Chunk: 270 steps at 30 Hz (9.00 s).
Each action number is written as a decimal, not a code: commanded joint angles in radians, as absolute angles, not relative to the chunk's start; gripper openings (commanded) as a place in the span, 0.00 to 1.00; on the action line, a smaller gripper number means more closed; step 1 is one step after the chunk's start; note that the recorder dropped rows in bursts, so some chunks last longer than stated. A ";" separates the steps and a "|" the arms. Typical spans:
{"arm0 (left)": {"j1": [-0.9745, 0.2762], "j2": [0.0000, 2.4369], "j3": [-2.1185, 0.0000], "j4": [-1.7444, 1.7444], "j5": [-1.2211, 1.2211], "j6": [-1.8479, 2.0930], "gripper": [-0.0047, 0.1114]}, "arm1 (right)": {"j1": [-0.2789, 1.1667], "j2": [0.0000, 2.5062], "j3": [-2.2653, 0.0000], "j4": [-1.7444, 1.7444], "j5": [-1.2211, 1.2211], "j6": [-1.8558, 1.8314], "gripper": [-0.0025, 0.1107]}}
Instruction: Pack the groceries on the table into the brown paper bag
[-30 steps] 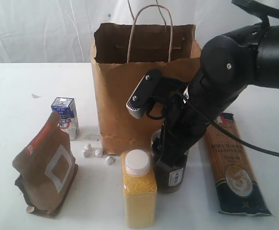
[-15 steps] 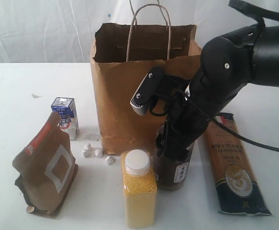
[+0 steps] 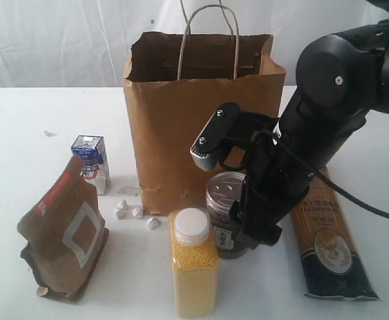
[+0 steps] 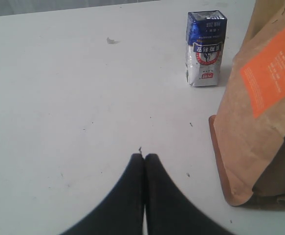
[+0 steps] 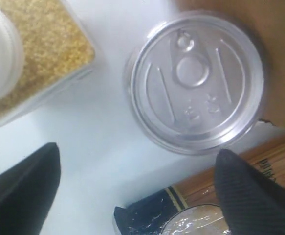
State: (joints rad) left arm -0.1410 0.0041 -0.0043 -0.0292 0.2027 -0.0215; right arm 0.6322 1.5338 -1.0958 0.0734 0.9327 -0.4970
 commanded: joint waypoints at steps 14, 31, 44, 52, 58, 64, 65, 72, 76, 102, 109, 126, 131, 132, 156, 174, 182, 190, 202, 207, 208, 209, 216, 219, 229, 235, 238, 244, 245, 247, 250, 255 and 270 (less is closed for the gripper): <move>-0.140 0.000 0.000 -0.030 0.202 -0.023 0.04 | 0.628 1.528 -1.093 0.086 0.793 -0.417 0.87; -0.140 0.000 0.000 -0.030 0.202 -0.023 0.04 | 0.628 1.601 -1.093 0.068 0.726 -0.417 0.87; -0.140 0.000 0.000 -0.030 0.202 -0.023 0.04 | 0.628 1.655 -1.093 0.051 0.702 -0.417 0.87; -0.140 0.000 0.000 -0.030 0.202 -0.023 0.04 | 0.628 1.669 -1.093 0.051 0.662 -0.416 0.87; -0.140 0.000 0.000 -0.030 0.202 -0.023 0.04 | 0.628 1.669 -1.093 0.053 0.640 -0.374 0.55; -0.140 0.000 0.000 -0.030 0.202 -0.023 0.04 | 0.628 1.662 -1.093 0.053 0.684 -0.328 0.16; -0.140 0.000 0.000 -0.030 0.202 -0.023 0.04 | 0.628 1.653 -1.093 0.053 0.695 -0.326 0.11; -0.140 0.000 0.000 -0.030 0.202 -0.023 0.04 | 0.628 1.502 -1.093 0.053 0.805 -0.279 0.02; -0.140 0.000 0.000 -0.030 0.202 -0.023 0.04 | 0.628 1.388 -1.093 0.049 0.884 -0.266 0.02; -0.140 0.000 0.000 -0.030 0.202 -0.023 0.04 | 0.580 1.415 -1.773 -0.269 0.988 -0.159 0.02; -0.140 0.000 0.000 -0.030 0.202 -0.023 0.04 | 0.557 1.574 -1.863 -0.223 0.918 -0.188 0.02; -0.140 0.000 0.000 -0.030 0.202 -0.023 0.04 | 0.557 1.694 -1.863 -0.011 0.881 -0.304 0.02; -0.140 0.000 0.000 -0.030 0.202 -0.023 0.04 | 0.557 1.752 -1.863 -0.011 0.933 -0.272 0.02; -0.140 0.000 0.000 -0.030 0.202 -0.023 0.04 | 0.557 1.762 -1.863 -0.011 0.939 -0.264 0.02; -0.140 0.000 0.000 -0.030 0.202 -0.023 0.04 | 0.564 1.813 -1.863 0.189 0.870 -0.373 0.02; -0.140 0.000 0.000 -0.030 0.202 -0.023 0.04 | 0.578 1.904 -1.863 0.312 0.976 -0.398 0.10; -0.140 0.000 0.000 -0.030 0.202 -0.023 0.04 | 0.578 1.835 -1.863 0.181 0.938 -0.335 0.10; -0.140 0.000 0.000 -0.030 0.202 -0.023 0.04 | 0.575 1.765 -1.863 0.118 0.958 -0.308 0.04; -0.140 0.000 0.000 -0.030 0.202 -0.023 0.04 | 0.555 1.812 -1.861 0.098 1.074 -0.256 0.53; -0.140 0.000 0.000 -0.030 0.202 -0.023 0.04 | 0.555 1.806 -1.861 0.100 1.066 -0.256 0.77; -0.140 0.000 0.000 -0.030 0.202 -0.023 0.04 | 0.555 1.806 -1.861 0.102 1.066 -0.256 0.77; -0.140 0.000 0.000 -0.030 0.202 -0.023 0.04 | 0.555 1.804 -1.861 0.102 1.066 -0.256 0.77; -0.140 0.000 0.000 -0.030 0.202 -0.023 0.04 | 0.555 1.805 -1.861 0.104 1.066 -0.268 0.77; -0.140 0.000 0.000 -0.030 0.202 -0.023 0.04 | 0.555 1.805 -1.861 0.120 1.066 -0.274 0.77; -0.140 0.000 0.000 -0.030 0.202 -0.023 0.04 | 0.555 1.781 -1.861 0.119 1.059 -0.274 0.77; -0.140 0.000 0.000 -0.030 0.202 -0.023 0.04 | 0.555 1.700 -1.861 0.097 1.120 -0.284 0.75; -0.140 0.000 0.000 -0.030 0.202 -0.023 0.04 | 0.555 1.668 -1.861 0.097 1.216 -0.311 0.70; -0.140 0.000 0.000 -0.030 0.202 -0.023 0.04 | 0.555 1.607 -1.781 0.099 1.221 -0.343 0.60; -0.140 0.000 0.000 -0.030 0.202 -0.023 0.04 | 0.555 1.594 -1.751 0.099 1.221 -0.356 0.60; -0.140 0.000 0.000 -0.030 0.202 -0.023 0.04 | 0.552 1.570 -1.685 0.099 1.221 -0.377 0.60; -0.140 0.000 0.000 -0.030 0.202 -0.023 0.04 | 0.534 1.532 -1.588 0.103 1.221 -0.399 0.60; -0.140 0.000 0.000 -0.030 0.202 -0.023 0.04 | 0.494 1.475 -1.458 0.103 1.221 -0.418 0.60; -0.140 0.000 0.000 -0.030 0.202 -0.023 0.04 | 0.458 1.422 -1.313 0.178 1.029 -0.571 0.60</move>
